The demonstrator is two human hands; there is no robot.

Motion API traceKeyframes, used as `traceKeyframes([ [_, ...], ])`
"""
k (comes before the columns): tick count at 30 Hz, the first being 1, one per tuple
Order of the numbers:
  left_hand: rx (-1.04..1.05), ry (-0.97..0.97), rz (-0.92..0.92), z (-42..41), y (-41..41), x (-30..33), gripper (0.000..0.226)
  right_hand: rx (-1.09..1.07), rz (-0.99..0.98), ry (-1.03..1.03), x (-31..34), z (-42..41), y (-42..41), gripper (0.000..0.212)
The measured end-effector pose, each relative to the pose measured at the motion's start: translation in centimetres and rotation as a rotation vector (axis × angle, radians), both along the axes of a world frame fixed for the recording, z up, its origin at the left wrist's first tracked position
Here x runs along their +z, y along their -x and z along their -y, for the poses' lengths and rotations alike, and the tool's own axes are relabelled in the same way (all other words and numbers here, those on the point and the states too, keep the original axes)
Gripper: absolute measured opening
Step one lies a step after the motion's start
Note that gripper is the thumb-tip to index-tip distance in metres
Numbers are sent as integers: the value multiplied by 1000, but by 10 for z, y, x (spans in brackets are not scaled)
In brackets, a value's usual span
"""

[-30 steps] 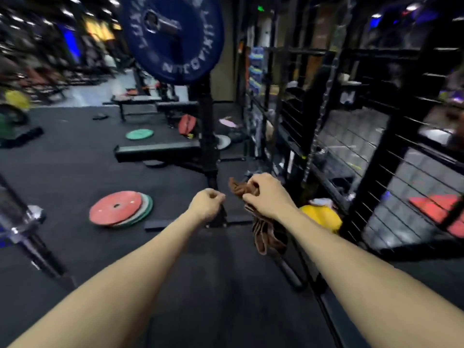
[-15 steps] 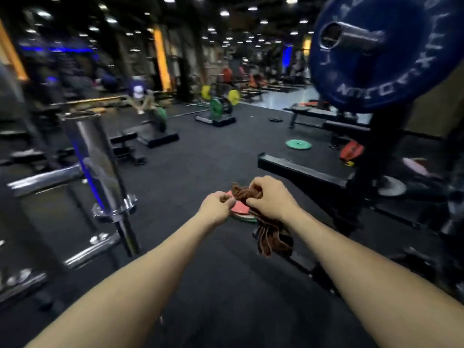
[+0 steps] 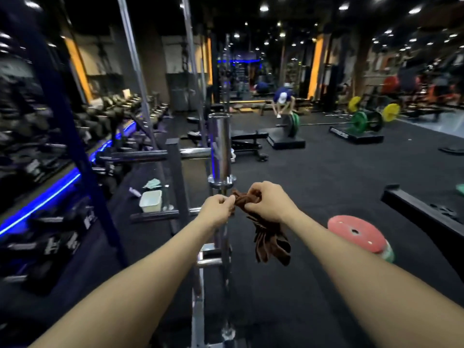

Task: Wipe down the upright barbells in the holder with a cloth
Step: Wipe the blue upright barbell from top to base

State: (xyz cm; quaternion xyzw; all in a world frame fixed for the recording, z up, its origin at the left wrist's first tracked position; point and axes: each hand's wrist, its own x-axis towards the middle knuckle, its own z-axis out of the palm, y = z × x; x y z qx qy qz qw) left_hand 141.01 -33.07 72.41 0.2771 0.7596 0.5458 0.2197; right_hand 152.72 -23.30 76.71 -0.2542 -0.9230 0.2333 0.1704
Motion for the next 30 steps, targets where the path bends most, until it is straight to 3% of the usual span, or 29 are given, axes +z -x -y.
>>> traceKeyframes([
  [5,102,-126,37,67,38,21,26,146,-90,-9,18,59,49,9],
  [8,180,-191,1,102,60,39,6,206,-168,0,29,89,77,31],
  [16,285,-219,-220,148,98,112,16,309,-337,24,86,124,141,17],
  [23,420,-254,-703,149,128,240,20,401,-650,-20,200,112,196,8],
  [30,747,-372,-1101,159,143,379,16,469,-976,-81,343,104,228,10],
])
